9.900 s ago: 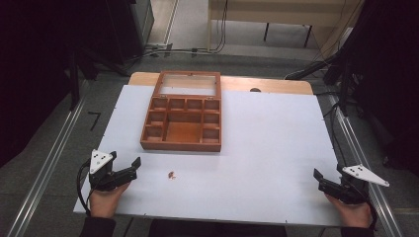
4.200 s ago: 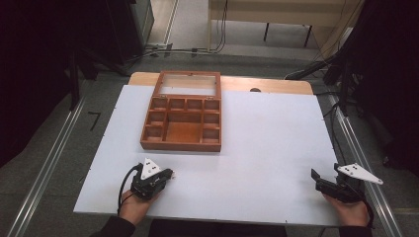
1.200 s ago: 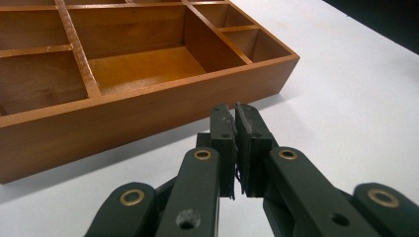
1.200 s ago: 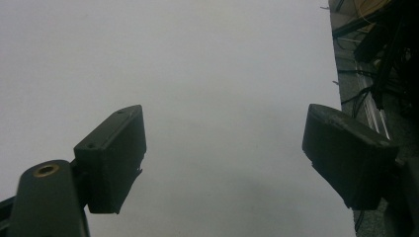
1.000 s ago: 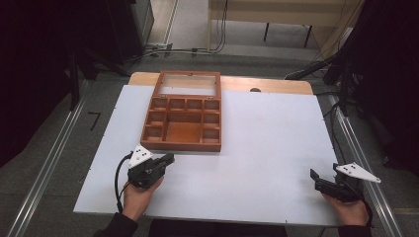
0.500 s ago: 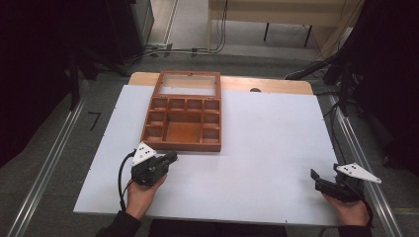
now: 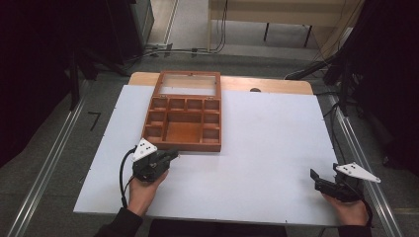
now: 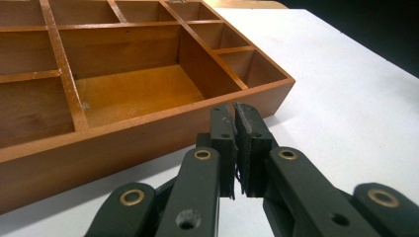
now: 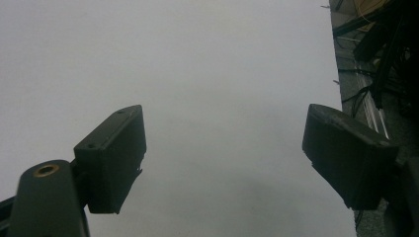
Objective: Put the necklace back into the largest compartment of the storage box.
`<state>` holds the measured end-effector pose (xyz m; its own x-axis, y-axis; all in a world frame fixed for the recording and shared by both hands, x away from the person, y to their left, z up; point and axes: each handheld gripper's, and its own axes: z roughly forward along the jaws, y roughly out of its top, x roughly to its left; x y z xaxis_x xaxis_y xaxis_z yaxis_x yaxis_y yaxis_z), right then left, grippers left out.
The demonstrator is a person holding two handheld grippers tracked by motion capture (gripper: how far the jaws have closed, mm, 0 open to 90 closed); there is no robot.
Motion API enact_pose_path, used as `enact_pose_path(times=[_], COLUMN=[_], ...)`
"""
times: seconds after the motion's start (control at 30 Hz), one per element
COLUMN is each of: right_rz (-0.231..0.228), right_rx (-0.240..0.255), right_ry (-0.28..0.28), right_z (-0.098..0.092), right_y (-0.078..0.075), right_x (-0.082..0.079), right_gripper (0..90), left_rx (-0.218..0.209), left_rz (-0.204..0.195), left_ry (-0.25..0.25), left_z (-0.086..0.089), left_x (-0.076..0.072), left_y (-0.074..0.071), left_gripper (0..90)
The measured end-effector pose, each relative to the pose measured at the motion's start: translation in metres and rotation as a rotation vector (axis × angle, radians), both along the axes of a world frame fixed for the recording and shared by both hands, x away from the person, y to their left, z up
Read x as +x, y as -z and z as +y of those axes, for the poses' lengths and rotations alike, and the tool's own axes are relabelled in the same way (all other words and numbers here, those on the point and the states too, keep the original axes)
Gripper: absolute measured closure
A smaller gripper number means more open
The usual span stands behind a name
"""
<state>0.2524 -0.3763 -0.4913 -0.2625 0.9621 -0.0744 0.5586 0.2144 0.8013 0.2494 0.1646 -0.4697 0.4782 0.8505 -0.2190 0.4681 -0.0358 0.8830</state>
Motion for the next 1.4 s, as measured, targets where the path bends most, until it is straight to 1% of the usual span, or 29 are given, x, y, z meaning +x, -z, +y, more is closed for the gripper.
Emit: enact_pose_path(times=[0.57, 0.93, 1.4], right_rz=[0.001, 0.002, 0.002], right_rx=[-0.001, -0.001, -0.003], right_ry=[-0.003, -0.003, -0.003], right_z=[0.000, 0.000, 0.000], right_y=[0.000, 0.000, 0.000], right_x=[0.001, 0.001, 0.001], right_gripper=[15.4, 15.4, 15.4], left_rx=[-0.004, -0.022, -0.025], left_rz=[-0.012, -0.016, -0.026], left_ry=[0.001, -0.011, -0.020], left_z=[-0.004, -0.006, -0.008], left_x=[0.010, 0.016, 0.026], left_y=[-0.005, -0.009, -0.012], left_gripper=[87.4, 87.5, 87.5])
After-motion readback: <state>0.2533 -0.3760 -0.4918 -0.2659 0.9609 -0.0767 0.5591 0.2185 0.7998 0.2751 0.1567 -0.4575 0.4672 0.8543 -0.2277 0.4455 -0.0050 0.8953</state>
